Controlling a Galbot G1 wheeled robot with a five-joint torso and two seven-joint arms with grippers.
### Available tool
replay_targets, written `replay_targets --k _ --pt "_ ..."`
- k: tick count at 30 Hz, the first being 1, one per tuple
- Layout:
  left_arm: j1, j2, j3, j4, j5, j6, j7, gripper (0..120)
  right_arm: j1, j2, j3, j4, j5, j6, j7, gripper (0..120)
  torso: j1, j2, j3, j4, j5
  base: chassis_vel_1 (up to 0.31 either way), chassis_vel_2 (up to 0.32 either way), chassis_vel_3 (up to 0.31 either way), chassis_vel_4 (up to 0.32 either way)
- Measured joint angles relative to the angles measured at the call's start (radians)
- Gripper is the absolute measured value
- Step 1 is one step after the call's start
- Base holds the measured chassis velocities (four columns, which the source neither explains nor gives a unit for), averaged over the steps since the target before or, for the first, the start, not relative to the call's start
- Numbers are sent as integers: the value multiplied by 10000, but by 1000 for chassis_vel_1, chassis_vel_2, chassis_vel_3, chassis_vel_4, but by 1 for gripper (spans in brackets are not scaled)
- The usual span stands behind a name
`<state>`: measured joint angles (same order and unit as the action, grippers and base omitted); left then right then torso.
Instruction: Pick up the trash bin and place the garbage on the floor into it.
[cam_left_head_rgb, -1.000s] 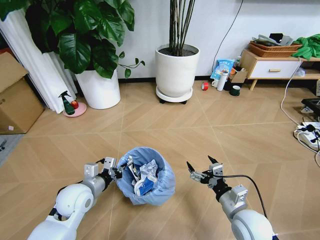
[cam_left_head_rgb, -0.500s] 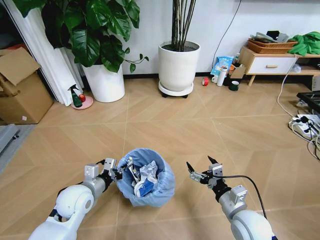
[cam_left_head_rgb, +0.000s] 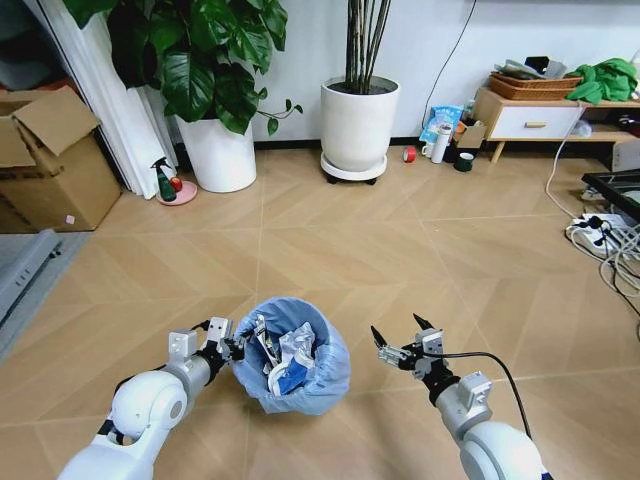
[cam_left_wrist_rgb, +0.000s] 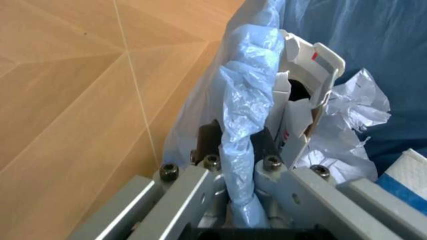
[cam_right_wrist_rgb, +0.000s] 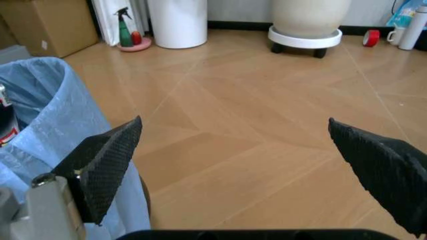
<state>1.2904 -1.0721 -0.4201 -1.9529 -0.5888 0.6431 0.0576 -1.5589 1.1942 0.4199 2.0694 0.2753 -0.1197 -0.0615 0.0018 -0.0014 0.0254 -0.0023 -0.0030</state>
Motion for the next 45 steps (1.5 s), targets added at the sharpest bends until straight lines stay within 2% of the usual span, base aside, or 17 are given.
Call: replay_targets --k 45 --pt "247 -17 -12 -158 91 -16 3 0 -185 207 45 135 -174 62 -2 100 -2 0 -2 0 -3 187 -120 -194 118"
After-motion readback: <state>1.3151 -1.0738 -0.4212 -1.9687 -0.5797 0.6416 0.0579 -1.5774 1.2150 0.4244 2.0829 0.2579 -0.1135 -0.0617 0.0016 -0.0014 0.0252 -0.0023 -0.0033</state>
